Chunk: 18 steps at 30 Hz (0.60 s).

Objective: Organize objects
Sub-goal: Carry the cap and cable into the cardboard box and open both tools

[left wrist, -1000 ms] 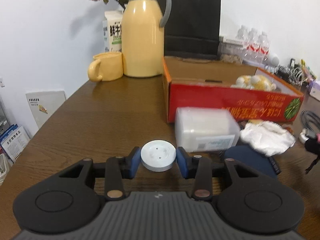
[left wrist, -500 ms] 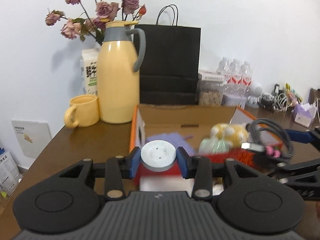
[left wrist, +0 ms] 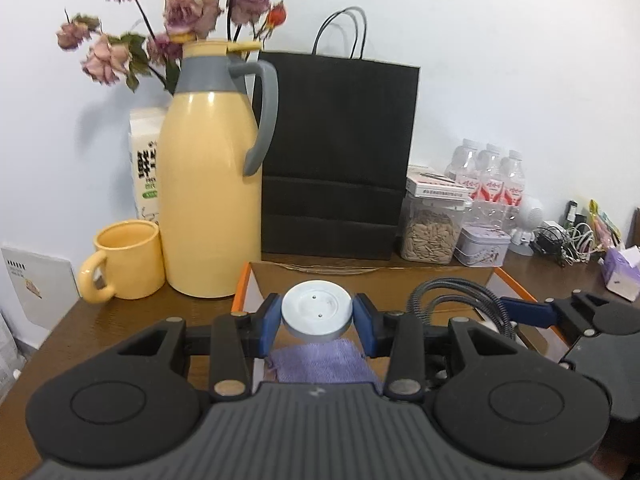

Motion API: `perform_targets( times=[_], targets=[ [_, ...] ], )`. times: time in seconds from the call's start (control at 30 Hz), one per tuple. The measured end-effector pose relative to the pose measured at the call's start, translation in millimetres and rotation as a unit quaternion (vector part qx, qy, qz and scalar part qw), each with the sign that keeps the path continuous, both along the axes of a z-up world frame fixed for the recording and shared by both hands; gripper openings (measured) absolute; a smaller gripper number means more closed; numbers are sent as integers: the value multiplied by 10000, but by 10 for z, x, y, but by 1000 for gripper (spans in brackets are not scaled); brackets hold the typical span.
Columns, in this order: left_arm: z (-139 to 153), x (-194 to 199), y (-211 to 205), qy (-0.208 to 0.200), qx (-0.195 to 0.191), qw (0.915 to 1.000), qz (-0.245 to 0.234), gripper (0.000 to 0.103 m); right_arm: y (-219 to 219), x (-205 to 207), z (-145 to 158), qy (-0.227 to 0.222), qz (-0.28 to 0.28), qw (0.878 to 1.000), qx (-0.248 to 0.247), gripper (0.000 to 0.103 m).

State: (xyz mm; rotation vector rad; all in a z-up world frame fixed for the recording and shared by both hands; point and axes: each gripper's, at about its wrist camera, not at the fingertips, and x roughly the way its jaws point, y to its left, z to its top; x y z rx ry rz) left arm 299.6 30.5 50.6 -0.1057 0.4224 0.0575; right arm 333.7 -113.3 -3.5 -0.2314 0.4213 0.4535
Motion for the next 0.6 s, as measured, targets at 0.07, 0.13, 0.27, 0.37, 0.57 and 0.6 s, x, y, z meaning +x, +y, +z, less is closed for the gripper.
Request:
perform_targets(
  times=[0.07,0.13,0.27,0.37,0.57,0.6],
  targets=[
    [-36,116,15,105,-93,9999,36,40,53,98,-14,48,-12,10000,-4,88],
    [-66,196,20,144,-85,9999,34,40,77,174,-35,80,-74,9999,28,88],
    [-109,296,22,191,-34,9998,27,40,76,270,-89,236,-22,9997,98,88],
    [-139,326,18,236,-34,9997,-5,40,58,309,-124,313,-47,9993,173,89],
    [-132,276,-2,169,25,9998,-30,98,-28,335,-119,393,-320,9982,325,103],
    [-121,254,-9,93,51,9999,22,103,-40,339,-118,411,-344,9980,330,103]
  ],
)
